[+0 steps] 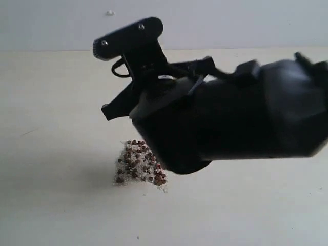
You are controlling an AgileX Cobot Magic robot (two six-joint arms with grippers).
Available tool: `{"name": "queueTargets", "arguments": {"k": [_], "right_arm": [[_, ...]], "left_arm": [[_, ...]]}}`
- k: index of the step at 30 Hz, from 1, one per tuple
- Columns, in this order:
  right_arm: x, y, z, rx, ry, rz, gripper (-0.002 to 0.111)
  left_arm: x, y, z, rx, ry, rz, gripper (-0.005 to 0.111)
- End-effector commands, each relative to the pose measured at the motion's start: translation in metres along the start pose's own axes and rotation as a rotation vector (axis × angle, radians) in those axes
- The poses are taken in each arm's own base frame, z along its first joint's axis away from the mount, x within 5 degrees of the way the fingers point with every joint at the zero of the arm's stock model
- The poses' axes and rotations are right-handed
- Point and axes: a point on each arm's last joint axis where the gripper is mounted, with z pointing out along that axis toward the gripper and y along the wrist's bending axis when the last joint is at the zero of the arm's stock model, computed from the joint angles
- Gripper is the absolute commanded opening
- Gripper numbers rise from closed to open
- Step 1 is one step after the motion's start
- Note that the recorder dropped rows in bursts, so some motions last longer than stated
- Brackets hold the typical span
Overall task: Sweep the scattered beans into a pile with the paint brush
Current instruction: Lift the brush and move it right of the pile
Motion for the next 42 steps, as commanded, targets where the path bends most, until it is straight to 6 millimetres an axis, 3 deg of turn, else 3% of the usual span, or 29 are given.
{"name": "queueTargets", "arguments": {"k": [1,4,11,13,18,20,23,25,27,29,31,37,42], "right_arm": [[-0.019,-0.045,0.001,0.035,0.009,-0.061,0.000],[-0.021,-0.096,0.025,-0.002,0.020,0.043,0.000],[-0.020,-0.146,0.055,-0.205,-0.010,0.215,0.000],[-0.018,-0.168,0.062,-0.277,-0.037,0.261,0.000],[-0.009,-0.201,0.068,-0.390,-0.055,0.265,0.000],[0.005,-0.214,0.075,-0.507,0.060,0.206,0.000],[0.029,-0.229,0.089,-0.589,0.508,0.425,0.000],[0.046,-0.224,0.092,-0.584,0.705,0.534,0.000],[0.062,-0.209,0.090,-0.642,0.772,0.672,0.000],[0.083,-0.190,0.088,-0.713,0.714,0.852,0.000],[0.097,-0.179,0.085,-0.721,0.681,0.903,0.000],[0.134,-0.159,0.080,-0.570,0.687,0.851,0.000],[0.143,-0.155,0.080,-0.597,0.714,0.823,0.001]], "left_arm": [[0.001,0.000,0.000,0.008,-0.001,-0.007,0.000],[0.001,0.000,0.000,0.008,-0.001,-0.007,0.000],[0.001,0.000,0.000,0.008,-0.001,-0.007,0.000],[0.001,0.000,0.000,0.008,-0.001,-0.007,0.000],[0.001,0.000,0.000,0.008,-0.001,-0.007,0.000],[0.001,0.000,0.000,0.008,-0.001,-0.007,0.000],[0.001,0.000,0.000,0.008,-0.001,-0.007,0.000],[0.001,0.000,0.000,0.008,-0.001,-0.007,0.000],[0.001,0.000,0.000,0.008,-0.001,-0.007,0.000],[0.001,0.000,0.000,0.008,-0.001,-0.007,0.000],[0.001,0.000,0.000,0.008,-0.001,-0.007,0.000],[0.001,0.000,0.000,0.008,-0.001,-0.007,0.000],[0.001,0.000,0.000,0.008,-0.001,-0.007,0.000]]}}
